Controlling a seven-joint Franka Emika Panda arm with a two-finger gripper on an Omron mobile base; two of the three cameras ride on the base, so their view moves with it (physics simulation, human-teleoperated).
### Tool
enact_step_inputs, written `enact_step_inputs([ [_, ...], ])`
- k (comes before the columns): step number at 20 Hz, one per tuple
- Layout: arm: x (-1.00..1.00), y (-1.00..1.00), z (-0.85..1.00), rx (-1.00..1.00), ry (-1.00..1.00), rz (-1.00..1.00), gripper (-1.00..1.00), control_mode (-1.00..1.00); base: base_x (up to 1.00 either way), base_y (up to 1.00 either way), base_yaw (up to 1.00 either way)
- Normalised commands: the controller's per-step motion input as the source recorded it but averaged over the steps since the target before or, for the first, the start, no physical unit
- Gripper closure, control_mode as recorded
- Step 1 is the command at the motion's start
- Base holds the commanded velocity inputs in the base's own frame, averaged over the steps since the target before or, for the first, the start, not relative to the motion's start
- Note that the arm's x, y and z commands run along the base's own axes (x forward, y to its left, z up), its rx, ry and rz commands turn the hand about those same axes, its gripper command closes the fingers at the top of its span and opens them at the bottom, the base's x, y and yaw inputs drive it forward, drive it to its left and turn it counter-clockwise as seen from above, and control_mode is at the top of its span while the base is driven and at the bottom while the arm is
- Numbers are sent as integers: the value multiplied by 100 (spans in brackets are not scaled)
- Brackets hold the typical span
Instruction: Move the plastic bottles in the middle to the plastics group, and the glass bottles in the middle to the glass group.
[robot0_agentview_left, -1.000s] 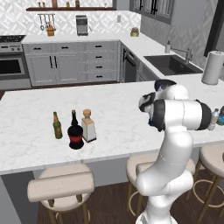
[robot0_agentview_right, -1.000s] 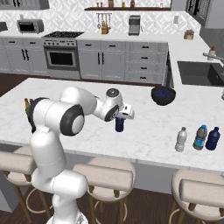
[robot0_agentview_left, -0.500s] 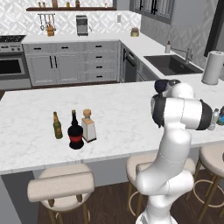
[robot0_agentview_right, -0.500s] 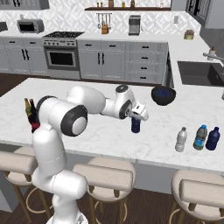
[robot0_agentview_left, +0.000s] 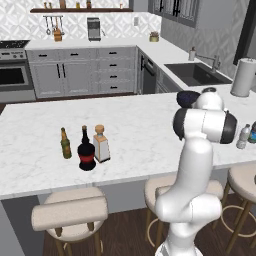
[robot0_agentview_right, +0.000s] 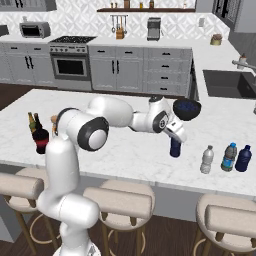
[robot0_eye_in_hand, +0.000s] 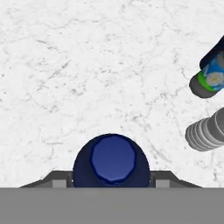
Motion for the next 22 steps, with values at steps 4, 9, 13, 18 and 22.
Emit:
enact_step_inputs([
  [4, -31, -83, 0, 8, 2, -25, 100, -100, 0, 0, 0],
  [9, -27, -56, 0, 14, -3, -13, 100, -100, 0, 0, 0],
  [13, 0, -4, 0, 7, -14, -3, 100, -100, 0, 0, 0],
  [18, 3, 0, 0, 0, -6, -3, 100, -100, 0, 0, 0],
  [22, 0, -4, 0, -6, 0, -3, 100, -100, 0, 0, 0],
])
